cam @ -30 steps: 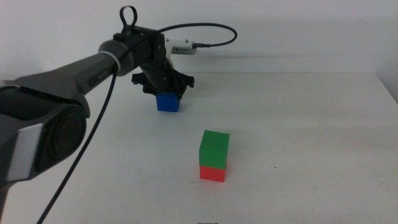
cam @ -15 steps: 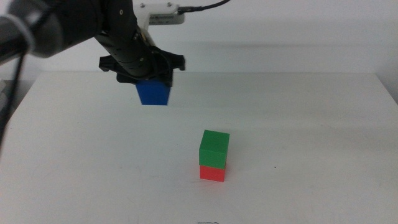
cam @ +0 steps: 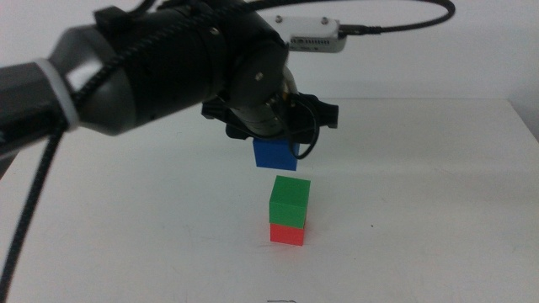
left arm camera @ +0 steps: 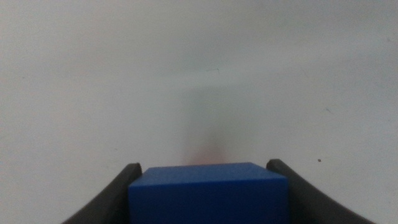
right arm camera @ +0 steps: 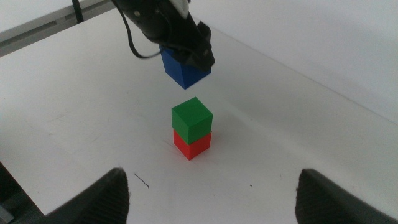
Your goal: Stack red cubes first, then green, then blue cubes in a specific spot.
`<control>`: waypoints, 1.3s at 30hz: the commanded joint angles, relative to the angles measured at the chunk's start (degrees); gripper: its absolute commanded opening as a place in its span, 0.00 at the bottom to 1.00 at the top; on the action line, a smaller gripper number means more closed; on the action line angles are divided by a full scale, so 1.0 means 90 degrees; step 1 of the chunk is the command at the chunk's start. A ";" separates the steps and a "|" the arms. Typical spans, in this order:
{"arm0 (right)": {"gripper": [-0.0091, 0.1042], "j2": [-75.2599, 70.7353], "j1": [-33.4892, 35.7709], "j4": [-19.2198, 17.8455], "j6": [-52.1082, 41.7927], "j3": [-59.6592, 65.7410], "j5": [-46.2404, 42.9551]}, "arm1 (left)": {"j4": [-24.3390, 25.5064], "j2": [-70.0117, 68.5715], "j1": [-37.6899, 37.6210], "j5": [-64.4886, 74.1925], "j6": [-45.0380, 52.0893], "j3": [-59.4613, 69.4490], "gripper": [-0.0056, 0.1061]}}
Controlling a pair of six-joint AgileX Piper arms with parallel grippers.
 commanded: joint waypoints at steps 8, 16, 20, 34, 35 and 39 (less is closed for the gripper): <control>0.73 0.0031 -0.0039 -0.0102 -0.0076 -0.0131 -0.0452 | -0.0030 0.0079 -0.0098 -0.0344 -0.0168 -0.0152 0.05; 0.73 0.0031 -0.0039 -0.0102 -0.0077 -0.0131 -0.0446 | -0.0152 0.0190 -0.0098 -0.0348 -0.0094 -0.0152 0.05; 0.73 0.0031 -0.0039 -0.0102 -0.0077 -0.0131 -0.0446 | -0.0160 0.0260 -0.0098 -0.0397 -0.0099 -0.0152 0.05; 0.73 0.0031 -0.0039 -0.0102 -0.0077 -0.0131 -0.0446 | -0.0246 0.0504 -0.0098 -0.0544 -0.0020 -0.0152 0.05; 0.73 0.0031 -0.0039 -0.0102 -0.0077 -0.0131 -0.0446 | -0.0246 0.0504 -0.0098 -0.0562 -0.0020 -0.0152 0.05; 0.73 0.0031 -0.0039 -0.0102 -0.0077 -0.0131 -0.0446 | -0.0246 0.0504 -0.0098 -0.0429 -0.0020 -0.0152 0.05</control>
